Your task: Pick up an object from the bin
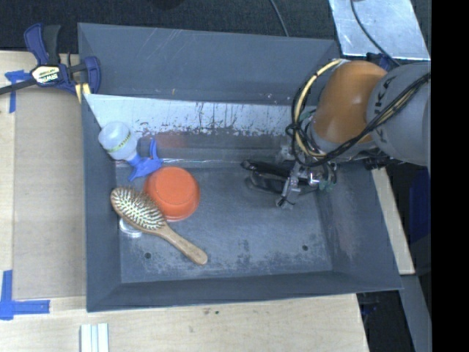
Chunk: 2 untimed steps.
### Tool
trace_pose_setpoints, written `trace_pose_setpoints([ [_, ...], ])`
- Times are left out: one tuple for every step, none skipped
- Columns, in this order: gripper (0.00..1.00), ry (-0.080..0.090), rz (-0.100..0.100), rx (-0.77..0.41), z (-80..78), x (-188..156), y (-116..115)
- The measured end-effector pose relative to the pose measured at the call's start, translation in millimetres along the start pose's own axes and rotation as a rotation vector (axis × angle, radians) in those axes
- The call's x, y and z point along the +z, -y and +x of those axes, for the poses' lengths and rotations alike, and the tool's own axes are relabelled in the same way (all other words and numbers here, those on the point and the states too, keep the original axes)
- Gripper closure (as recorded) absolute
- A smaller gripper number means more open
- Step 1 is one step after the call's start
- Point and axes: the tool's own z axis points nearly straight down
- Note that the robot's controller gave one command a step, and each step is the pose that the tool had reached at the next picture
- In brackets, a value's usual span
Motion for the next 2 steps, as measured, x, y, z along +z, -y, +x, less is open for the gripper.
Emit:
trace_pose_setpoints([
  [1.00,-0.010,-0.011,-0.172,-7.5,-1.0,20.1],
  [1.00,-0.010,-0.011,-0.172,-7.4,-1.0,20.1],
])
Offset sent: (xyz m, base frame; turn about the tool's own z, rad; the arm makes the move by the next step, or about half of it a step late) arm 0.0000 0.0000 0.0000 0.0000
